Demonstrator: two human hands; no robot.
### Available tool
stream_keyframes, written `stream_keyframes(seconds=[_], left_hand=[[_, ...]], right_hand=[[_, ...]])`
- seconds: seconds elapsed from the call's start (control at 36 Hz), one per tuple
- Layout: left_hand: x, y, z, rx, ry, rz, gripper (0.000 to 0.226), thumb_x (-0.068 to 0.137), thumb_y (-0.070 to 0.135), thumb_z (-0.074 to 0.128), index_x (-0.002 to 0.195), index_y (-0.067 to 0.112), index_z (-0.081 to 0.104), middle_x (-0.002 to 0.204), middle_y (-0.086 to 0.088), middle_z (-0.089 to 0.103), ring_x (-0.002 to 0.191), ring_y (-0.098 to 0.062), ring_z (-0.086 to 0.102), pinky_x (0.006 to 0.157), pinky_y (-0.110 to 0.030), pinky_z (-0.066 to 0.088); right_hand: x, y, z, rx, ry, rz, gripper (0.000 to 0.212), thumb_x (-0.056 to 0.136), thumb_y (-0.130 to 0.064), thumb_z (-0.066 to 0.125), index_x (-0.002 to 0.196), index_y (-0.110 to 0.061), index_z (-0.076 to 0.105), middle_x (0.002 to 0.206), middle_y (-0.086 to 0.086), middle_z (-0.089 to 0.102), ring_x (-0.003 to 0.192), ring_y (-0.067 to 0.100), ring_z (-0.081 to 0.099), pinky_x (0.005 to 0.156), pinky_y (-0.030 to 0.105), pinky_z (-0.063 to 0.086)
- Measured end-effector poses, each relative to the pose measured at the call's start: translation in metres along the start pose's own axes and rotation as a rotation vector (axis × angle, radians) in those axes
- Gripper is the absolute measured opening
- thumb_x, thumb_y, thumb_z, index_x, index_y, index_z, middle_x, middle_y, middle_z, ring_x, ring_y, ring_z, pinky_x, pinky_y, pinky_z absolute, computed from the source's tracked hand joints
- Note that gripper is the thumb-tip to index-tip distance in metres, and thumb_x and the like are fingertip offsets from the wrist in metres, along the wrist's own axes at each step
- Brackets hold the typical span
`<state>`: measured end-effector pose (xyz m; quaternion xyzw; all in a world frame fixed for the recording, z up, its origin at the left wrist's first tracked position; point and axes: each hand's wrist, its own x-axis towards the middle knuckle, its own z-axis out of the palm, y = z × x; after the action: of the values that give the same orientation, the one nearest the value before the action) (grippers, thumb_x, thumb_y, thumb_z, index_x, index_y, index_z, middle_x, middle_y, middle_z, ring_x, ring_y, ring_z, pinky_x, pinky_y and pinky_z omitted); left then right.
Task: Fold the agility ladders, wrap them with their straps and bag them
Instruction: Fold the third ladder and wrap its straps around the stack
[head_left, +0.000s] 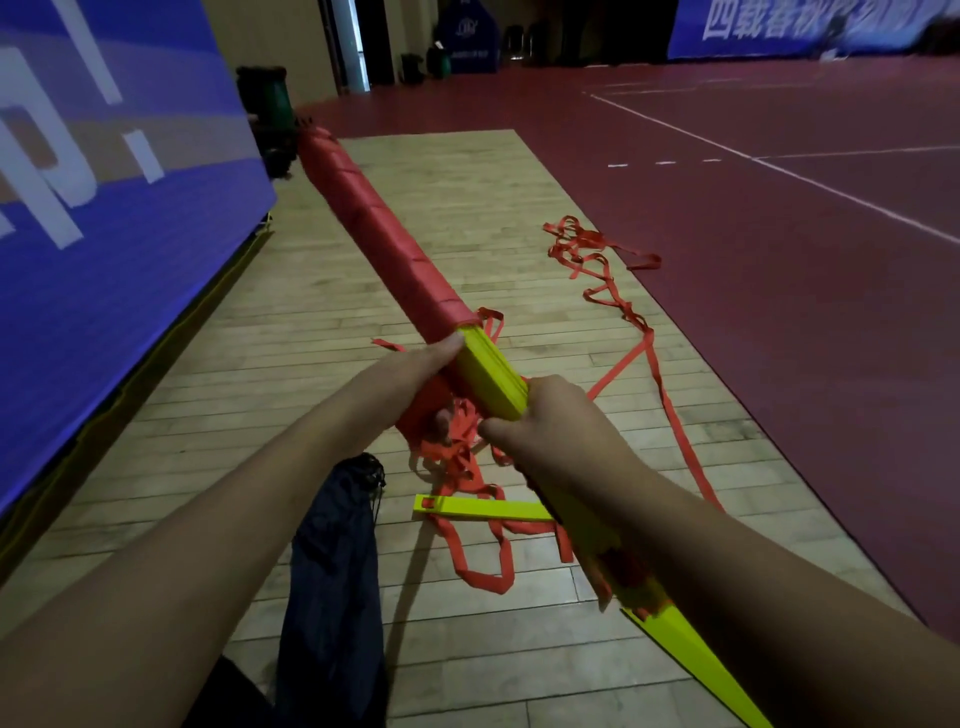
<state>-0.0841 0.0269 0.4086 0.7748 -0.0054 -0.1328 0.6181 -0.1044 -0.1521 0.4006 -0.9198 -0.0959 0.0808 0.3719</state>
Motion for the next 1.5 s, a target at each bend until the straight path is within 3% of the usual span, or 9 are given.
stream_keyframes(seconds=[0.11, 0.28, 0.39, 0.64, 0.89, 1.03, 1.19, 1.33, 1.5], left_hand=[[0.006, -0.008, 0.012, -0.023, 0.138, 0.065, 0.055, 0.082, 0.064, 0.061, 0.086, 0.009, 0.066, 0.059, 0.0, 0.059, 0.056, -0.017, 0.058, 0.065, -0.032, 0.049], [0.002, -0.007, -0.007, -0.262, 0.126, 0.11, 0.058, 0.059, 0.045, 0.073, 0.101, 0.008, 0.063, 0.096, -0.018, 0.06, 0.086, -0.032, 0.06, 0.071, -0.039, 0.052], [-0.004, -0.004, -0.012, -0.268, -0.006, 0.185, 0.047, 0.056, 0.04, 0.068, 0.091, 0.009, 0.061, 0.084, -0.016, 0.06, 0.072, -0.027, 0.063, 0.061, -0.032, 0.051], [-0.002, -0.008, -0.022, -0.423, -0.08, 0.213, 0.061, 0.041, 0.032, 0.084, 0.089, 0.006, 0.055, 0.083, -0.014, 0.052, 0.076, -0.031, 0.055, 0.07, -0.038, 0.044], [0.001, -0.002, -0.023, -0.176, -0.14, 0.114, 0.051, 0.081, 0.046, 0.052, 0.119, 0.013, 0.06, 0.107, -0.011, 0.072, 0.097, -0.029, 0.07, 0.075, -0.04, 0.057], [0.004, 0.002, -0.02, -0.018, -0.093, 0.078, 0.061, 0.083, 0.062, 0.054, 0.113, 0.01, 0.062, 0.078, -0.006, 0.064, 0.063, -0.017, 0.062, 0.067, -0.035, 0.053], [0.006, -0.005, 0.004, -0.056, 0.119, 0.113, 0.057, 0.074, 0.064, 0.066, 0.088, 0.008, 0.064, 0.061, -0.002, 0.058, 0.052, -0.015, 0.055, 0.06, -0.028, 0.049], [0.003, -0.008, -0.014, -0.129, 0.102, 0.168, 0.044, 0.076, 0.048, 0.066, 0.092, 0.008, 0.062, 0.07, -0.005, 0.058, 0.059, -0.017, 0.053, 0.061, -0.03, 0.045], [0.0, -0.007, -0.017, -0.242, -0.016, 0.26, 0.031, 0.078, 0.037, 0.06, 0.102, 0.017, 0.058, 0.097, -0.015, 0.064, 0.087, -0.03, 0.065, 0.072, -0.036, 0.057]], right_hand=[[-0.006, 0.003, 0.012, -0.384, 0.203, -0.111, 0.029, 0.092, -0.046, 0.06, 0.099, -0.019, 0.049, 0.076, -0.007, 0.053, 0.065, 0.011, 0.055, 0.057, 0.028, 0.047], [-0.004, -0.001, 0.012, 0.185, -0.104, -0.058, 0.046, 0.092, -0.046, 0.067, 0.122, -0.024, 0.039, 0.096, -0.007, 0.057, 0.073, 0.006, 0.062, 0.058, 0.018, 0.05], [0.0, 0.006, -0.001, 0.318, -0.304, -0.032, 0.084, 0.071, -0.063, 0.079, 0.138, -0.027, 0.045, 0.119, -0.003, 0.064, 0.099, 0.019, 0.069, 0.09, 0.043, 0.059], [-0.012, -0.005, -0.008, 0.776, -0.595, 0.002, 0.038, 0.093, -0.025, 0.068, 0.124, -0.005, 0.055, 0.095, 0.016, 0.076, 0.079, 0.029, 0.074, 0.067, 0.033, 0.061], [-0.015, -0.011, -0.014, 0.589, -0.313, -0.108, 0.027, 0.092, -0.025, 0.072, 0.11, -0.009, 0.06, 0.08, 0.008, 0.074, 0.061, 0.015, 0.071, 0.056, 0.022, 0.055], [-0.001, 0.004, -0.003, 0.212, 0.016, -0.108, 0.049, 0.088, -0.036, 0.076, 0.124, -0.017, 0.048, 0.099, 0.003, 0.067, 0.079, 0.019, 0.071, 0.07, 0.042, 0.062], [-0.009, 0.005, 0.017, -0.263, 0.2, -0.212, 0.031, 0.096, -0.032, 0.063, 0.114, -0.023, 0.039, 0.092, -0.007, 0.054, 0.077, 0.013, 0.059, 0.07, 0.034, 0.055], [-0.008, -0.003, 0.009, 0.271, -0.076, -0.089, 0.034, 0.093, -0.036, 0.069, 0.113, -0.023, 0.044, 0.1, -0.004, 0.06, 0.079, 0.009, 0.067, 0.063, 0.019, 0.055], [-0.01, 0.001, -0.002, 0.53, -0.477, 0.0, 0.046, 0.09, -0.044, 0.07, 0.12, -0.01, 0.06, 0.096, 0.01, 0.074, 0.08, 0.025, 0.076, 0.077, 0.037, 0.062]])
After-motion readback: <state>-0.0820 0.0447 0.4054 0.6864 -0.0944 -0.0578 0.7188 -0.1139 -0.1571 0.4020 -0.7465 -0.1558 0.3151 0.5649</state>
